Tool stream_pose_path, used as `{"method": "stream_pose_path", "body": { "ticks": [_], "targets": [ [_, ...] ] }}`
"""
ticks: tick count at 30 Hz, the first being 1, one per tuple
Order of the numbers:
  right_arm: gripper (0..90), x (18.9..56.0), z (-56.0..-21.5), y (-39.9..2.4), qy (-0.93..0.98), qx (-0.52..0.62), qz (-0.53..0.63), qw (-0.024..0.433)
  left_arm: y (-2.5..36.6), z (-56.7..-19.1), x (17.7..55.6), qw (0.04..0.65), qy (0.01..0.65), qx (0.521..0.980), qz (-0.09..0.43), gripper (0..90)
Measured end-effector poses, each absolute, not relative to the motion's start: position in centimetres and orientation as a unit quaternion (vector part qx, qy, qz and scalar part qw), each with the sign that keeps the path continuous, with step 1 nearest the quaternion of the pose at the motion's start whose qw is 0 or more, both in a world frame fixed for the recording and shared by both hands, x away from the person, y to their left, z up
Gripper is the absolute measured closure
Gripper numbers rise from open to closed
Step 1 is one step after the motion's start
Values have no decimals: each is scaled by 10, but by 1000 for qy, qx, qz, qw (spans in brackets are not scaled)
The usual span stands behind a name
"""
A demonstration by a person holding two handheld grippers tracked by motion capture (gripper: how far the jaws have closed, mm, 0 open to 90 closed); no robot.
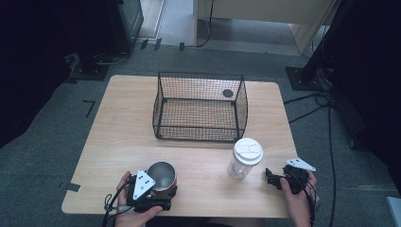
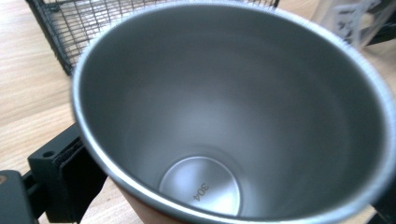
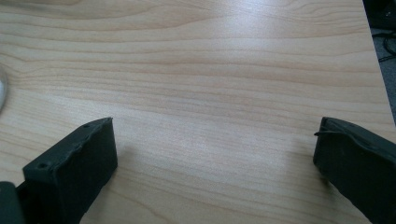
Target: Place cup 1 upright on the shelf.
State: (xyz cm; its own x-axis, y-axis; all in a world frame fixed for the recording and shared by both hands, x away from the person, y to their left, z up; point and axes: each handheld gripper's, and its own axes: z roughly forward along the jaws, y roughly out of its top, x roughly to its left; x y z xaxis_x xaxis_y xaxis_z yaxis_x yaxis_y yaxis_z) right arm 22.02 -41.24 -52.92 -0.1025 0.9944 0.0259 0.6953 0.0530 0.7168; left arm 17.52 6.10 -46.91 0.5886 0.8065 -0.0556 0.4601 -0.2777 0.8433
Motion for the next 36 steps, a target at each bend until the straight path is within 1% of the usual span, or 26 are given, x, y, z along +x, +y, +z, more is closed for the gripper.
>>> {"method": "stream_pose_path", "body": {
  "ticks": [9,12,13,15,16,23,29,36],
  "targets": [
    [0,221,-529,-413,680,622,297,252,51,-486,176,435,430,763,210,1],
    [0,221,-529,-413,680,622,297,252,47,-488,176,435,430,759,224,1],
    [0,221,-529,-413,680,622,297,252,47,-489,177,434,431,757,229,8],
    [0,221,-529,-413,680,622,297,252,45,-490,178,432,437,749,246,60],
    [0,221,-529,-413,680,622,297,252,45,-490,178,434,437,747,250,71],
    [0,221,-529,-413,680,622,297,252,43,-492,181,445,426,745,257,79],
    [0,221,-529,-413,680,622,297,252,39,-491,182,440,425,740,281,80],
    [0,221,-529,-413,680,622,297,252,35,-486,189,451,426,733,278,81]
  ]
}}
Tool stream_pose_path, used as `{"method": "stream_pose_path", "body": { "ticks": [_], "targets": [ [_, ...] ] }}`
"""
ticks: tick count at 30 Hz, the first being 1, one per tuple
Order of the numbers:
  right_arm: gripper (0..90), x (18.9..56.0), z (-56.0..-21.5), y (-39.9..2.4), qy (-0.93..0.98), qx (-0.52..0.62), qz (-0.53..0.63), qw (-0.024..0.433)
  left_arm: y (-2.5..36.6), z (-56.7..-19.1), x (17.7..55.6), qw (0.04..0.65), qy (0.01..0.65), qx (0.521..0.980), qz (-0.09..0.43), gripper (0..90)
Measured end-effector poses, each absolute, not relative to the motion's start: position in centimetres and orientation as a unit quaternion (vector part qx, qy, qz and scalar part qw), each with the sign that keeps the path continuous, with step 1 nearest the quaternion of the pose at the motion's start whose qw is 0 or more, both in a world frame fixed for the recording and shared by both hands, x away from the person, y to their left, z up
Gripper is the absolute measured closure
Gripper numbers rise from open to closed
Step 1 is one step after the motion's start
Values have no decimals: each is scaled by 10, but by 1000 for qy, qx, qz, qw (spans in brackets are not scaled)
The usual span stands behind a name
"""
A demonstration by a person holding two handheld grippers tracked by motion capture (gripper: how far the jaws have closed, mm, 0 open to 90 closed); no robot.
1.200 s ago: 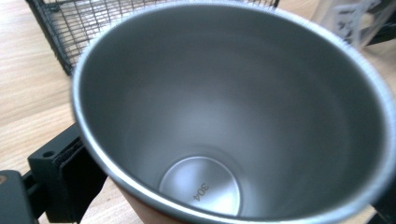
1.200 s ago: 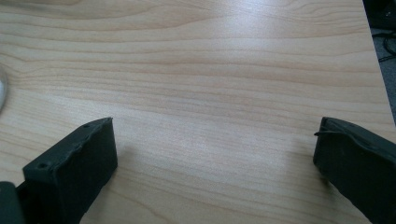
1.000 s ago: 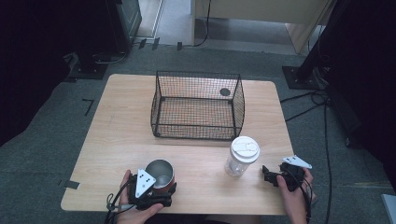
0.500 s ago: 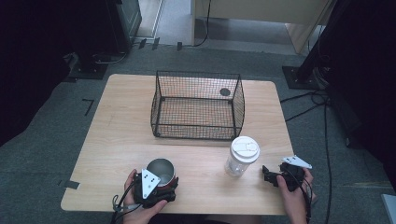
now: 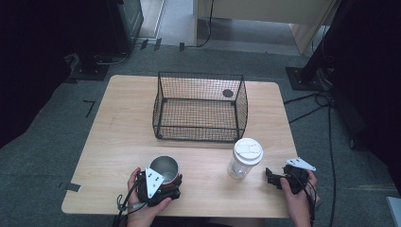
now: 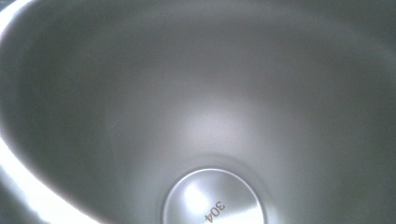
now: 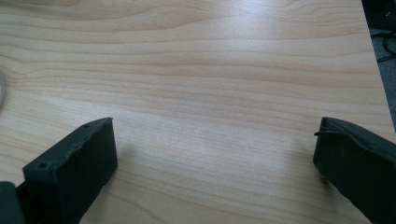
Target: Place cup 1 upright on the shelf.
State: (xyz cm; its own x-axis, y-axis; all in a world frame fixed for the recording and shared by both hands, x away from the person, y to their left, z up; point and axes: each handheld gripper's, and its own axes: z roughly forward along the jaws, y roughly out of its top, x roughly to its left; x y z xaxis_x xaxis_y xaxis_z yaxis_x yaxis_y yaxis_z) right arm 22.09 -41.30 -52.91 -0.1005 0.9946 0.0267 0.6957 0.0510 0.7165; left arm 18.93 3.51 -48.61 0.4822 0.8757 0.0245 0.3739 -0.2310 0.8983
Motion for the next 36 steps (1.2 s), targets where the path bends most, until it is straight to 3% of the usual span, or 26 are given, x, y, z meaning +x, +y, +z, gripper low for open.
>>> {"method": "stream_pose_path", "body": {
  "ticks": [9,16,20,25,36],
  "targets": [
    [0,221,-529,-413,680,622,297,252,29,-473,196,469,406,721,307,81],
    [0,221,-529,-413,680,622,297,252,21,-471,206,461,366,717,374,82],
    [0,221,-529,-413,679,622,297,251,17,-469,213,476,370,716,352,82],
    [0,221,-529,-413,680,622,297,252,12,-466,215,492,351,708,364,82],
    [0,221,-529,-413,680,622,297,252,1,-445,228,558,363,654,361,82]
  ]
}}
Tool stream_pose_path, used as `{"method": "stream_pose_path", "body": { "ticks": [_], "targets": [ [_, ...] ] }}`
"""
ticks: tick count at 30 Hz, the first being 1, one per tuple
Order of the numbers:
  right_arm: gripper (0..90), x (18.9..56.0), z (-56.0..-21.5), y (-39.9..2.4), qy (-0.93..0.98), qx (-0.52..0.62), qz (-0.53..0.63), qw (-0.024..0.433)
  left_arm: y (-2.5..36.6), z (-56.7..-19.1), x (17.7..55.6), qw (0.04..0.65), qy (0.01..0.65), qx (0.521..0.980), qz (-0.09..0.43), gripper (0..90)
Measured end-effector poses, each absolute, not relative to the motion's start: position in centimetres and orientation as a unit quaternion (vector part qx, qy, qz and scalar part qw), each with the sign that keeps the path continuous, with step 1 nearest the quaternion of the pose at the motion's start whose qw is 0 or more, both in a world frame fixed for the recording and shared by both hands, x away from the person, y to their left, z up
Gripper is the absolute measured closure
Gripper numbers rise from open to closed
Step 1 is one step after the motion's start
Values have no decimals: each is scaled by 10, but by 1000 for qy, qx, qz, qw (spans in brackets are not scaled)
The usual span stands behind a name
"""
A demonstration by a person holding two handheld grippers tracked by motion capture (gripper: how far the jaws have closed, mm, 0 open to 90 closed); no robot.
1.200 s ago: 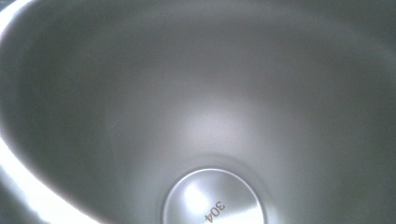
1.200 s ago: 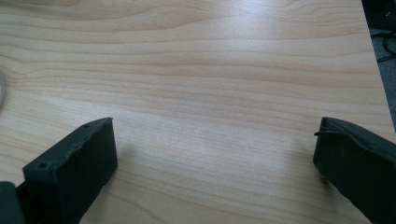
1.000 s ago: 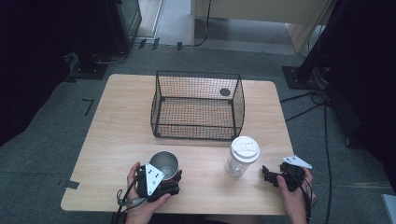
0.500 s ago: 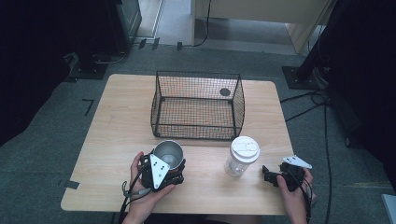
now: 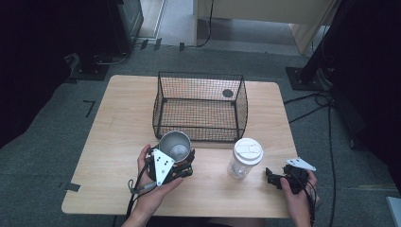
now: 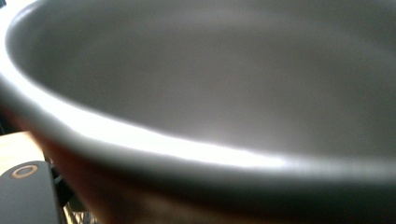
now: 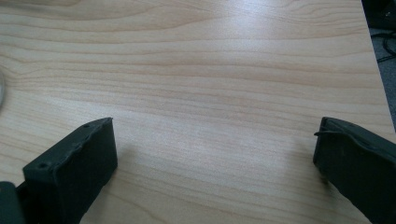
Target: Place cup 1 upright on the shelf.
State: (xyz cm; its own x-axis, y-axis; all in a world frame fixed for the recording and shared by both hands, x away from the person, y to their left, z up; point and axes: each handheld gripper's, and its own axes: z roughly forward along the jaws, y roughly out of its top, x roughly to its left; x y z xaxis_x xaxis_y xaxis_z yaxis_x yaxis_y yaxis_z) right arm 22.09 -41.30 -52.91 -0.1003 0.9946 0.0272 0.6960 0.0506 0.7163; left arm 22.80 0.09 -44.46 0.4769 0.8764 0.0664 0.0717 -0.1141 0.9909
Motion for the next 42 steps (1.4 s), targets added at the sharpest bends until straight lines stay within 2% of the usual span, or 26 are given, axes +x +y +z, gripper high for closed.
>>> {"method": "stream_pose_path", "body": {
  "ticks": [4,7,16,24,42],
  "targets": [
    [0,221,-529,-413,679,622,297,251,-1,-438,233,566,365,644,361,82],
    [0,221,-529,-413,680,622,297,252,-1,-431,240,607,370,609,352,82],
    [0,221,-529,-413,679,622,297,252,0,-412,260,633,380,569,363,82],
    [0,221,-529,-413,679,622,297,251,-7,-406,278,636,362,557,392,82],
    [0,221,-529,-413,678,623,297,251,-24,-398,328,627,375,538,420,82]
  ]
}}
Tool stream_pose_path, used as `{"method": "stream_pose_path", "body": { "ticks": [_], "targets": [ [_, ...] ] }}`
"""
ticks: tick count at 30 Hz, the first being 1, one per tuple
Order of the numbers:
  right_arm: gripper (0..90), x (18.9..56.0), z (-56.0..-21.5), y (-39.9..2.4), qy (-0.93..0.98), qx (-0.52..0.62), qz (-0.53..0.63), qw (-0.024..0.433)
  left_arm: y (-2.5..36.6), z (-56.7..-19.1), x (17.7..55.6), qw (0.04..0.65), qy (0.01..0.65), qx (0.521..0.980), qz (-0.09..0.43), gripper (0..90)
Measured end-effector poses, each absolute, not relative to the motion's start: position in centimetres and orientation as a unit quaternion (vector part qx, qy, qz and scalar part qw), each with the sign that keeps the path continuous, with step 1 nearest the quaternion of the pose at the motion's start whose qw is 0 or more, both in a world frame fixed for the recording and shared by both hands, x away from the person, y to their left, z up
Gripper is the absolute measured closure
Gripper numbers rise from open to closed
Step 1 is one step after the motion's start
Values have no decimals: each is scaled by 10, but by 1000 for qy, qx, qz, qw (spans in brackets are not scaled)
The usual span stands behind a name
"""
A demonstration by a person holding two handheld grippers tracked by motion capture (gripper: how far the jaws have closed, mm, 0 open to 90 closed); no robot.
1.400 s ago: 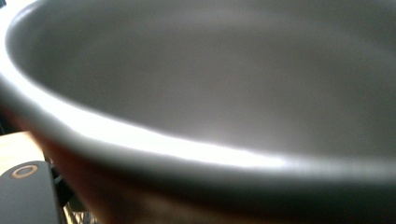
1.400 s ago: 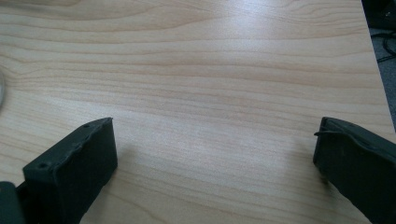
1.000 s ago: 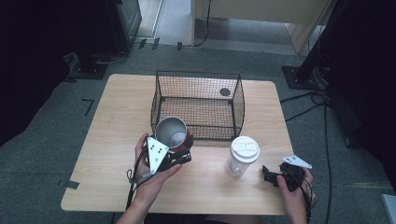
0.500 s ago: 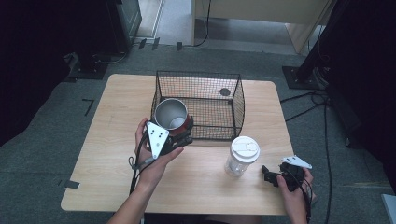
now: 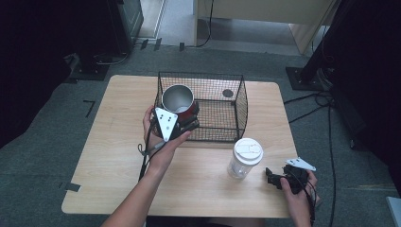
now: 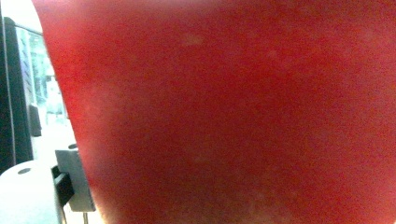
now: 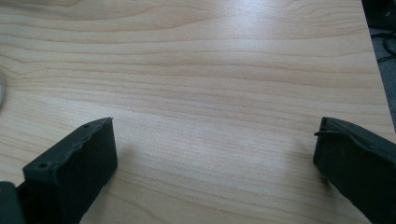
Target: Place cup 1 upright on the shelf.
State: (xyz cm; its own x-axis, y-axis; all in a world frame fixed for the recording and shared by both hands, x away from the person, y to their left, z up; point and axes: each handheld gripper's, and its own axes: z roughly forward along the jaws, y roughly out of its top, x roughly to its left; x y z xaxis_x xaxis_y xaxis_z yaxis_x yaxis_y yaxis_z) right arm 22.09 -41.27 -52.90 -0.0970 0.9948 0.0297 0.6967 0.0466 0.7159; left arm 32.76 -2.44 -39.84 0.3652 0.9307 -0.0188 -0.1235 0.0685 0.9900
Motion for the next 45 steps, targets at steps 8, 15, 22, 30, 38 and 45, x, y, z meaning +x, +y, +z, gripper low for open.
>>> {"method": "stream_pose_path", "body": {
  "ticks": [8,15,22,30,38,45],
  "targets": [
    [0,221,-529,-413,679,622,297,251,-28,-399,343,623,365,531,445,81],
    [0,221,-529,-413,679,623,297,251,-34,-402,366,615,378,526,450,81],
    [0,221,-529,-413,679,623,297,251,-37,-405,384,604,390,524,457,81],
    [0,221,-529,-413,679,622,297,251,-46,-412,401,600,392,531,452,81],
    [0,221,-529,-413,678,623,297,251,-50,-420,420,597,403,537,438,81],
    [0,221,-529,-413,678,624,298,251,-54,-430,433,582,413,557,424,81]
  ]
}}
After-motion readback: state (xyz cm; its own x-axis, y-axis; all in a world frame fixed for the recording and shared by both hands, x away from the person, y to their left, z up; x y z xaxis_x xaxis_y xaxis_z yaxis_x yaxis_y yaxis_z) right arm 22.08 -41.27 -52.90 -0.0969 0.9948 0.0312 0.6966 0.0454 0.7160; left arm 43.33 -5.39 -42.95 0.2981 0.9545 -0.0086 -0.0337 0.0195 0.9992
